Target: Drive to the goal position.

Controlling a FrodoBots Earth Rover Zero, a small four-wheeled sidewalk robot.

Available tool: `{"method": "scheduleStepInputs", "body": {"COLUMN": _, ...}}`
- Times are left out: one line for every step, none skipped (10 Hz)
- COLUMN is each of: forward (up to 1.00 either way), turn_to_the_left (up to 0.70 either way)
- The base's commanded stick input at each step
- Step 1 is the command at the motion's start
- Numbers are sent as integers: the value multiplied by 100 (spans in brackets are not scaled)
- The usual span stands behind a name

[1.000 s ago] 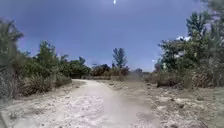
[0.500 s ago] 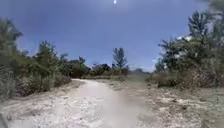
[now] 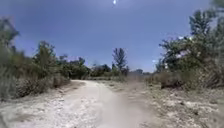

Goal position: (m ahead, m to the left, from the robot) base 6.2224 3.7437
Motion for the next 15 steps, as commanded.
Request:
{"method": "scheduleStepInputs", "body": {"forward": 45, "turn_to_the_left": 0}}
{"method": "scheduleStepInputs", "body": {"forward": 45, "turn_to_the_left": 0}}
{"method": "scheduleStepInputs", "body": {"forward": 45, "turn_to_the_left": 0}}
{"method": "scheduleStepInputs", "body": {"forward": 45, "turn_to_the_left": 0}}
{"method": "scheduleStepInputs", "body": {"forward": 45, "turn_to_the_left": 0}}
{"method": "scheduleStepInputs", "body": {"forward": 45, "turn_to_the_left": 0}}
{"method": "scheduleStepInputs", "body": {"forward": 45, "turn_to_the_left": 0}}
{"method": "scheduleStepInputs", "body": {"forward": 45, "turn_to_the_left": 0}}
{"method": "scheduleStepInputs", "body": {"forward": 45, "turn_to_the_left": 0}}
{"method": "scheduleStepInputs", "body": {"forward": 45, "turn_to_the_left": 0}}
{"method": "scheduleStepInputs", "body": {"forward": 45, "turn_to_the_left": 0}}
{"method": "scheduleStepInputs", "body": {"forward": 45, "turn_to_the_left": 0}}
{"method": "scheduleStepInputs", "body": {"forward": 45, "turn_to_the_left": 0}}
{"method": "scheduleStepInputs", "body": {"forward": 45, "turn_to_the_left": 0}}
{"method": "scheduleStepInputs", "body": {"forward": 45, "turn_to_the_left": 0}}
